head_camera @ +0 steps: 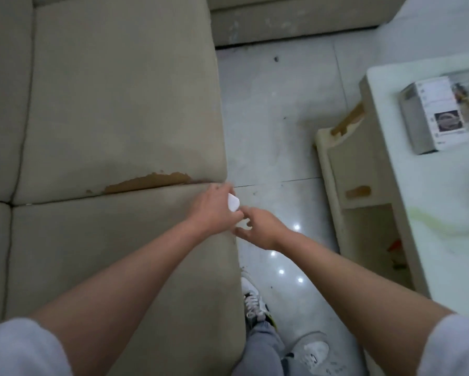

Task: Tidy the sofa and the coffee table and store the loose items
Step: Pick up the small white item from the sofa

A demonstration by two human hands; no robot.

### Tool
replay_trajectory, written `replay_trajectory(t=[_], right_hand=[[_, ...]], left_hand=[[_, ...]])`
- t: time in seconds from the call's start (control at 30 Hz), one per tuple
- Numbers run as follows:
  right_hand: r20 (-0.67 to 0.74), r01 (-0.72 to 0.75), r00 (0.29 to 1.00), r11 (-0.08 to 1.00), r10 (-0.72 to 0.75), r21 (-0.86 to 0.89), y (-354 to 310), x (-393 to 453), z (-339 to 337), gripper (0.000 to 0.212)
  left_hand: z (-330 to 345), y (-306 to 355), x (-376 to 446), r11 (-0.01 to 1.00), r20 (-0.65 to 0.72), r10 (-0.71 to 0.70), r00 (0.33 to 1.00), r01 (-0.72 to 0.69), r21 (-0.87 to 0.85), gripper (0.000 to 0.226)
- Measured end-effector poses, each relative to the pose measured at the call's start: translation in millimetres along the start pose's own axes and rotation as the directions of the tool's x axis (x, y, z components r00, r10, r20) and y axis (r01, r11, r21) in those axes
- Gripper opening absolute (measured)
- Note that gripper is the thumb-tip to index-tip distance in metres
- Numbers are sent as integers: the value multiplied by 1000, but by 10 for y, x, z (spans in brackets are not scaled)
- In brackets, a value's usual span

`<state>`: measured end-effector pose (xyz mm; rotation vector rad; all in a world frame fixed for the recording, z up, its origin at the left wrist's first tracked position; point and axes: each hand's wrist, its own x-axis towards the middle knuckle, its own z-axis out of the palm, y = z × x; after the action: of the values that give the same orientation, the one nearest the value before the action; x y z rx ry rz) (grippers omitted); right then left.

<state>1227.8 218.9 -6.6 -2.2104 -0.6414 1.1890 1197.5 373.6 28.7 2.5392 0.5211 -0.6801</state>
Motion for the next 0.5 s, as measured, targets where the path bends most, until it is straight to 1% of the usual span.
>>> replay_trajectory(t=[0.03, 0.1, 0.13, 0.2, 0.27, 0.3, 0.37, 0.43, 0.47, 0.5], right_hand=[[-25, -34, 999, 999, 35, 34, 136, -295, -106, 38], [-118, -100, 986, 988, 114, 117, 456, -893, -319, 31], [-185, -137, 968, 977, 166, 161, 624, -1198, -442, 29], [-331, -200, 903, 950, 274, 241, 935, -1765, -662, 24], [-456, -265, 798, 909, 394, 323, 1358, -2495, -895, 16], [-494, -284, 757, 896, 428, 341, 1516, -2746, -954, 13], [-545, -329, 657, 849, 521, 415, 1875, -3316, -1038, 10], [-580, -361, 565, 808, 587, 465, 2138, -3714, -1051, 12], [-609, -381, 501, 788, 616, 484, 2286, -3929, -1044, 12], [-643, -395, 410, 761, 647, 514, 2466, -4193, -1019, 12]], left_hand=[[60, 272, -88, 999, 8, 20, 1000, -19, -44, 41], [194, 804, -305, 991, 55, 78, 995, -72, -112, 41], [274, 1073, -414, 987, 87, 126, 988, -116, -115, 41], [425, 1552, -612, 976, 170, 215, 962, -204, -78, 43], [634, 2195, -811, 950, 275, 310, 910, -310, -44, 46], [709, 2412, -868, 940, 322, 332, 887, -338, -38, 46], [946, 2934, -997, 905, 406, 392, 825, -424, -12, 46], [1110, 3318, -1114, 882, 472, 426, 771, -471, -26, 42], [1215, 3516, -1200, 867, 506, 451, 735, -495, -52, 37], [1361, 3742, -1303, 850, 540, 474, 696, -522, -73, 29]])
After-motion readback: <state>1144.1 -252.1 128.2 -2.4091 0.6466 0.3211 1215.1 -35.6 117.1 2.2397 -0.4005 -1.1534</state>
